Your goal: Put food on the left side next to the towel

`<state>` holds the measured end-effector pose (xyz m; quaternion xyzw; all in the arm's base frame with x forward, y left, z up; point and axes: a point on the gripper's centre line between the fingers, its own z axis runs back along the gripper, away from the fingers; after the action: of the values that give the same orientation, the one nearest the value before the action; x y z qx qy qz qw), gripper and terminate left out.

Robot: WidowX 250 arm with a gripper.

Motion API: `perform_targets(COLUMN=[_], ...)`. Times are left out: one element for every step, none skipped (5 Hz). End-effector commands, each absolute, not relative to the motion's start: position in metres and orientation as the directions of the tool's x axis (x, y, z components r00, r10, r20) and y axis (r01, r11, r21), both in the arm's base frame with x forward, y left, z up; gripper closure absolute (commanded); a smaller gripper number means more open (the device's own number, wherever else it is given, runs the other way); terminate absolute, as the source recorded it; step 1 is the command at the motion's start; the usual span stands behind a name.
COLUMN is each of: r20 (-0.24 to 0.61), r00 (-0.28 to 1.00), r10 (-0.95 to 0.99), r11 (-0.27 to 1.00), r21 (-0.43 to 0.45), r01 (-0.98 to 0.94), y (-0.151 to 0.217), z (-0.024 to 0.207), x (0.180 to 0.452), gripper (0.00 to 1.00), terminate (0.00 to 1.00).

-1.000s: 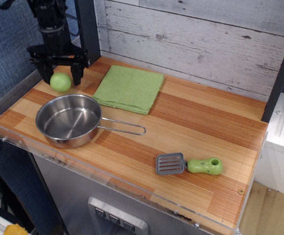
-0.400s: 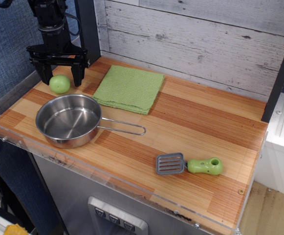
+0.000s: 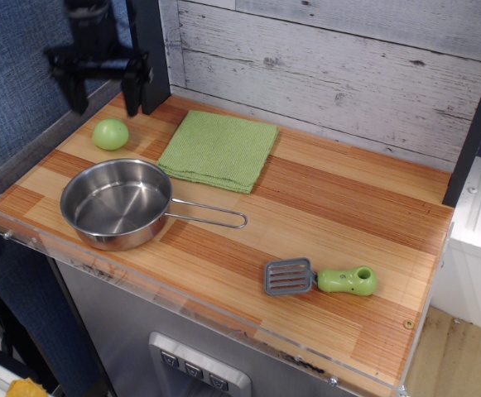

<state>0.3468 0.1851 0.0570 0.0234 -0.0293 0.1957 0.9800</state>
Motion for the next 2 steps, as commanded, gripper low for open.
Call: perform_targets(r20=[0.142, 0.137], r00=[0.946, 0.970], r10=[0.290, 0.203], r11=[0.951, 0.974], r21=[0.066, 0.070], r01=[-0.302, -0.214], y=[0.155, 0.128], z=[0.118, 0.132], x=[0.345, 0.338], gripper=[0.00, 0.00], terminate=[0.00, 0.00])
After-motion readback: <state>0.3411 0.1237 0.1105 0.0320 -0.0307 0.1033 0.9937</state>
